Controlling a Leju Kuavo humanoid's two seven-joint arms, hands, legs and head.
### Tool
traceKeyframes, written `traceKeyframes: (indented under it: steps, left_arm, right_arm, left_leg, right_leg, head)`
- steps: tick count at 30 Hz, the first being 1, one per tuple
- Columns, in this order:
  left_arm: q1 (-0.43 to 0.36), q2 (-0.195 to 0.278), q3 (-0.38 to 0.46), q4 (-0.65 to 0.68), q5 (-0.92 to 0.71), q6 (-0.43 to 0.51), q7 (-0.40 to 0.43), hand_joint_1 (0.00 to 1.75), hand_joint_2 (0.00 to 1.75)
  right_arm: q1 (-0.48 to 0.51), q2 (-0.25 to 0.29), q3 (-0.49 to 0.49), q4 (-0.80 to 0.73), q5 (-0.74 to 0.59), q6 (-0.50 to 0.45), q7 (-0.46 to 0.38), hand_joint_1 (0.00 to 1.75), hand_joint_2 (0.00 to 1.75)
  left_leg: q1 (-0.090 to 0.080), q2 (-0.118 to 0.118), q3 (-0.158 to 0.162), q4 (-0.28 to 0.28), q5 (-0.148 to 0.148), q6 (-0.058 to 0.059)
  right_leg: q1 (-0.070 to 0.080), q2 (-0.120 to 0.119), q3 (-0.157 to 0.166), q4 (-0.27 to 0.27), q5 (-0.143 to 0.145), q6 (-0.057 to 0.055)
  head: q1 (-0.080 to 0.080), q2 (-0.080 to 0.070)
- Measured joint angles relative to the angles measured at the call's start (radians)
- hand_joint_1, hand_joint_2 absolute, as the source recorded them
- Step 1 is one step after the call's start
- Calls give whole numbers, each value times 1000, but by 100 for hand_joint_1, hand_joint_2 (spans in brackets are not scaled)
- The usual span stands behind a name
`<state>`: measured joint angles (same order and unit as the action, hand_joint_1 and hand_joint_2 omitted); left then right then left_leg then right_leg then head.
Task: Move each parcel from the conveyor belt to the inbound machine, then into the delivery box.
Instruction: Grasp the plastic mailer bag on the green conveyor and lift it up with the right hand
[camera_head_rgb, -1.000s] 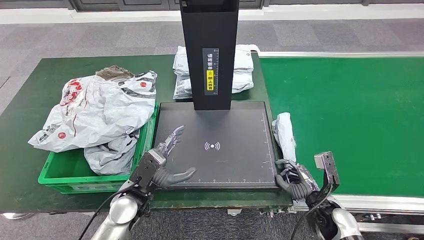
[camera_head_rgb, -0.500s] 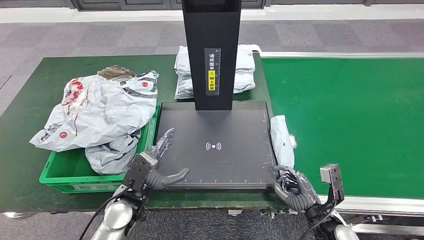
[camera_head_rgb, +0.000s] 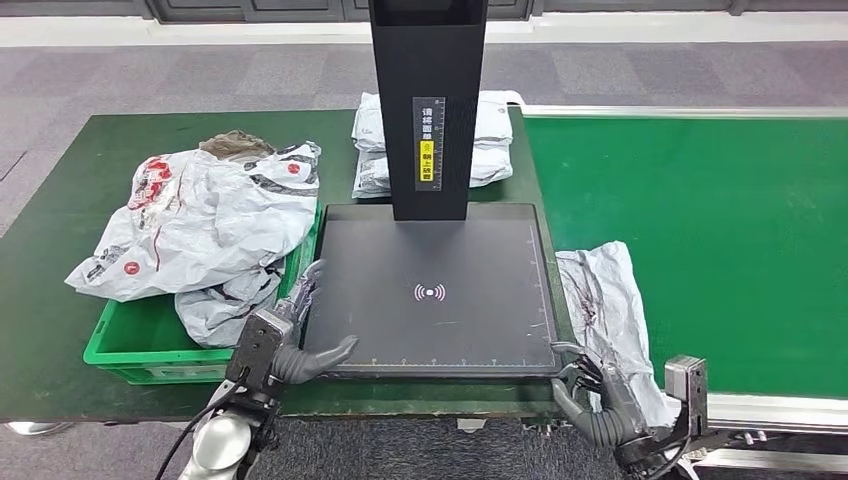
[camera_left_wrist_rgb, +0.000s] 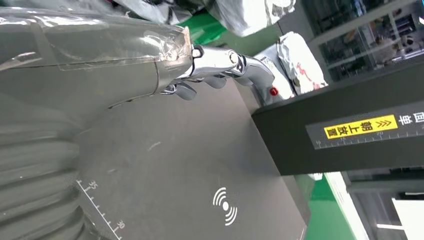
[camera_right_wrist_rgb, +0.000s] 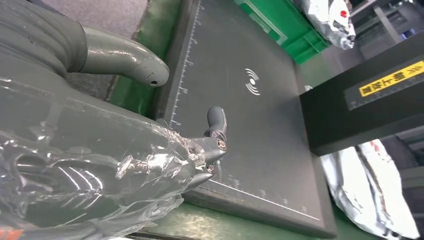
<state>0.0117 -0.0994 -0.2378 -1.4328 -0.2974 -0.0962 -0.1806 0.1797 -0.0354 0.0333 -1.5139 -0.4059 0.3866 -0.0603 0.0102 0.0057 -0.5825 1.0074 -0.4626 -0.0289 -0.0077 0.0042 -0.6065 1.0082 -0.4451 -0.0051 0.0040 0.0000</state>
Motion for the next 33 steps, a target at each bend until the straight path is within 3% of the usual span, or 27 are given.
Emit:
traceKeyframes:
  steps: [14,18,25,33]
  left_arm:
    - [3,-20,21,1,-10,0,-1,0,175]
    - [1,-23,22,3,-13,-2,-1,0,175]
    - [-12,-34,25,13,-27,-18,13,0,175]
    - [-17,-44,28,20,-34,-26,27,0,175]
  right_arm:
    - [11,59,-73,-54,7,-17,6,175,175]
    - [10,65,-77,-56,51,-34,5,0,175]
    - [-46,64,-123,-51,437,-233,2,0,175]
    - [-80,59,-179,-51,530,-325,0,0,175]
  left_leg:
    - [-2,-1,1,0,1,1]
    - [-2,-1,1,0,1,1]
    - [-2,0,1,0,1,2]
    - [-2,-1,1,1,2,3]
  right_leg:
    - [0,-1,1,0,1,1]
    - [0,-1,1,0,1,1]
    - [-1,-1,1,0,2,2]
    - [-1,-2,2,0,2,2]
  head:
    - [0,0]
    - [0,0]
    - [0,0]
    - [0,0]
